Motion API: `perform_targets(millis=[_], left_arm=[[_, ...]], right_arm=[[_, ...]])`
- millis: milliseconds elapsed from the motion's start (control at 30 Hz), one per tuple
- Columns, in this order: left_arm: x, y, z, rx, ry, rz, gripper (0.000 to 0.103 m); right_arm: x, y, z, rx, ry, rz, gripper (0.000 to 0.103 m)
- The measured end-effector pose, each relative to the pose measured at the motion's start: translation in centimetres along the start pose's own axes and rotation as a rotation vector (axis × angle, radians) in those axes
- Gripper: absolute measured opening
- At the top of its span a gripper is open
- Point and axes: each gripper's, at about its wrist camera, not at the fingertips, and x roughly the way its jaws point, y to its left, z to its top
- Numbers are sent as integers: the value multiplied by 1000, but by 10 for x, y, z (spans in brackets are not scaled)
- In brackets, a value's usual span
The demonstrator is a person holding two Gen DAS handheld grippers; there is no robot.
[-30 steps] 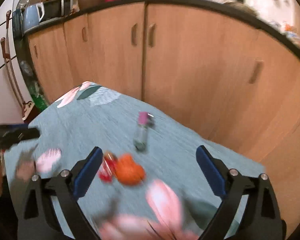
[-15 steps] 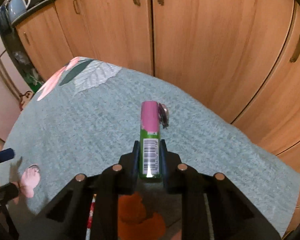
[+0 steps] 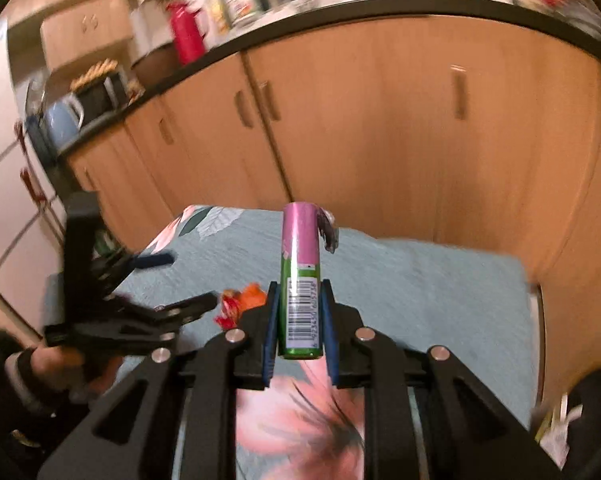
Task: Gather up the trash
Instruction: 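Grasp the pink spray can with the right tool while the left tool grasps the orange, then carry the orange and spray can to the bin and release them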
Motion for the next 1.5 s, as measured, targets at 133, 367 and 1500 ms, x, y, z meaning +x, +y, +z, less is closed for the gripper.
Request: perform_targets(millis=[133, 367, 1500], left_arm=[[34, -14, 8, 177, 109, -161, 94], [62, 3, 16, 74, 186, -230, 26], [-25, -155, 51, 127, -89, -67, 21]], right_arm=[[-30, -20, -14, 54, -36, -1, 20], [-41, -37, -24, 117, -81, 31, 20], [-182, -157, -95, 232, -157, -415, 20]])
